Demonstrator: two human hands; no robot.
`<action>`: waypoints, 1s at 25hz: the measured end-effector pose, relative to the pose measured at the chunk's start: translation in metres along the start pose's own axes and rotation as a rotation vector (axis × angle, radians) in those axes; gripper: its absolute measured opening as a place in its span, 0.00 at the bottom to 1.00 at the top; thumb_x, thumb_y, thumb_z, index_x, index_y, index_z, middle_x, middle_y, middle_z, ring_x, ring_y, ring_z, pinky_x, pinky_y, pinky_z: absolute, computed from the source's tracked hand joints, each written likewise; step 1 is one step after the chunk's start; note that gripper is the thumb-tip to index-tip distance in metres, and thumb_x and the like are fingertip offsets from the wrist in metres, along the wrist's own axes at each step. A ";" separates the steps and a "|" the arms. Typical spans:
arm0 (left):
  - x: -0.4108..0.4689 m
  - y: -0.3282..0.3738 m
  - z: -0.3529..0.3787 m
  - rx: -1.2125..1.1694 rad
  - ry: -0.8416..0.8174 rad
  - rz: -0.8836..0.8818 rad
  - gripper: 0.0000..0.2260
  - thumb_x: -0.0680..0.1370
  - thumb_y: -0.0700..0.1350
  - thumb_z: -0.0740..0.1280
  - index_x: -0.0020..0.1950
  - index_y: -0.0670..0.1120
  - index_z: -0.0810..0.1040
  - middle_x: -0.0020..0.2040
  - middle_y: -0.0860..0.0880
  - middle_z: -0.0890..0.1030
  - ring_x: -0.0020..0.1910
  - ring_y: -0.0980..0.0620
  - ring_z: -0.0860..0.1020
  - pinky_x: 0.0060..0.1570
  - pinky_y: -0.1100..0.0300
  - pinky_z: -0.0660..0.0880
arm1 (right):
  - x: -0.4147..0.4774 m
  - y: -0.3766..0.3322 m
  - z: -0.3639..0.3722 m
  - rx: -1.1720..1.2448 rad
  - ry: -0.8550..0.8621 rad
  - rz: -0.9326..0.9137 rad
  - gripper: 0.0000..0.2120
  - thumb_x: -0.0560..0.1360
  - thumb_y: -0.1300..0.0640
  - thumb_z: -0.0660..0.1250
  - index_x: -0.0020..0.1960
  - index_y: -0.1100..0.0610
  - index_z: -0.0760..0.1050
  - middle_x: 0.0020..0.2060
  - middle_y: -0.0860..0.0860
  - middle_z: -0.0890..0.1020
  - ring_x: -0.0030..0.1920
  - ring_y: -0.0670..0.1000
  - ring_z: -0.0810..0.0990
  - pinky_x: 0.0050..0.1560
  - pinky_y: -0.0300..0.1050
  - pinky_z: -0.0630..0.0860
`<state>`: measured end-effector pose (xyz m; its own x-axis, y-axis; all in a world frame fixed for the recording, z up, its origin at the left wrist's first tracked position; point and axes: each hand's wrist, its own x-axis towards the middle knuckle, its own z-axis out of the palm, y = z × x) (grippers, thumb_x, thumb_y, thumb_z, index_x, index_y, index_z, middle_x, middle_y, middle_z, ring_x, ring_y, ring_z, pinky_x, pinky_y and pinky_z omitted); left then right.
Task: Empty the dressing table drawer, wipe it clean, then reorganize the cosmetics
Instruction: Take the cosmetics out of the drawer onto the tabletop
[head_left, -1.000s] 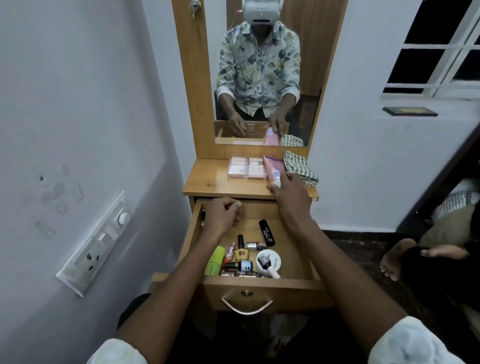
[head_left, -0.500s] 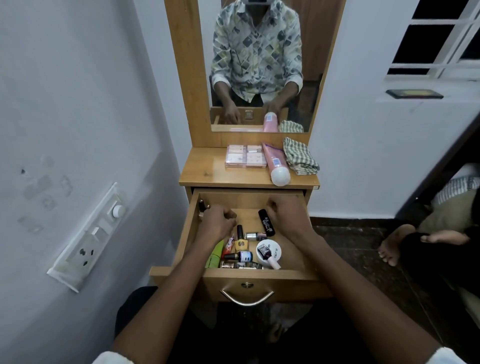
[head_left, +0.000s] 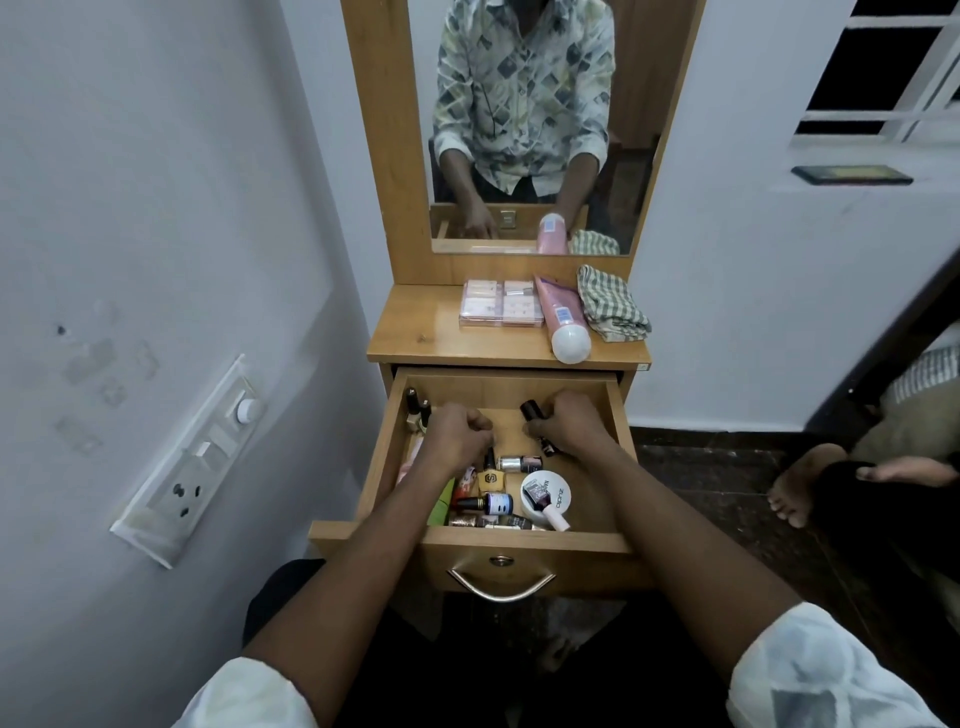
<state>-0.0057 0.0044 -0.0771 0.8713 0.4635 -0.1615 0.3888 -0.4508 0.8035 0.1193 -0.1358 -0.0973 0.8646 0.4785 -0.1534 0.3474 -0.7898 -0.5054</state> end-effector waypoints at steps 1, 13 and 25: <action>-0.002 0.003 0.003 -0.085 -0.034 -0.009 0.10 0.76 0.38 0.72 0.56 0.40 0.82 0.49 0.42 0.84 0.44 0.48 0.83 0.41 0.59 0.82 | -0.003 0.001 -0.002 0.165 -0.024 -0.034 0.11 0.71 0.49 0.76 0.41 0.55 0.78 0.36 0.51 0.81 0.40 0.53 0.82 0.41 0.49 0.77; 0.002 0.040 -0.010 -0.237 0.390 0.201 0.16 0.70 0.46 0.77 0.57 0.48 0.82 0.50 0.54 0.83 0.48 0.58 0.80 0.46 0.65 0.75 | -0.038 -0.014 -0.021 0.561 0.185 -0.432 0.17 0.73 0.33 0.66 0.46 0.45 0.83 0.34 0.46 0.84 0.36 0.46 0.82 0.39 0.48 0.78; 0.088 0.073 -0.050 -0.154 0.720 0.029 0.12 0.76 0.43 0.72 0.58 0.43 0.83 0.53 0.47 0.85 0.51 0.48 0.81 0.45 0.61 0.72 | -0.023 -0.005 -0.009 0.096 0.300 -0.525 0.26 0.77 0.34 0.55 0.47 0.52 0.82 0.35 0.46 0.83 0.34 0.45 0.79 0.32 0.47 0.76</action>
<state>0.0841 0.0507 -0.0038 0.4478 0.8627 0.2348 0.2760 -0.3832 0.8814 0.1008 -0.1463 -0.0839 0.6561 0.6546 0.3756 0.7326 -0.4327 -0.5255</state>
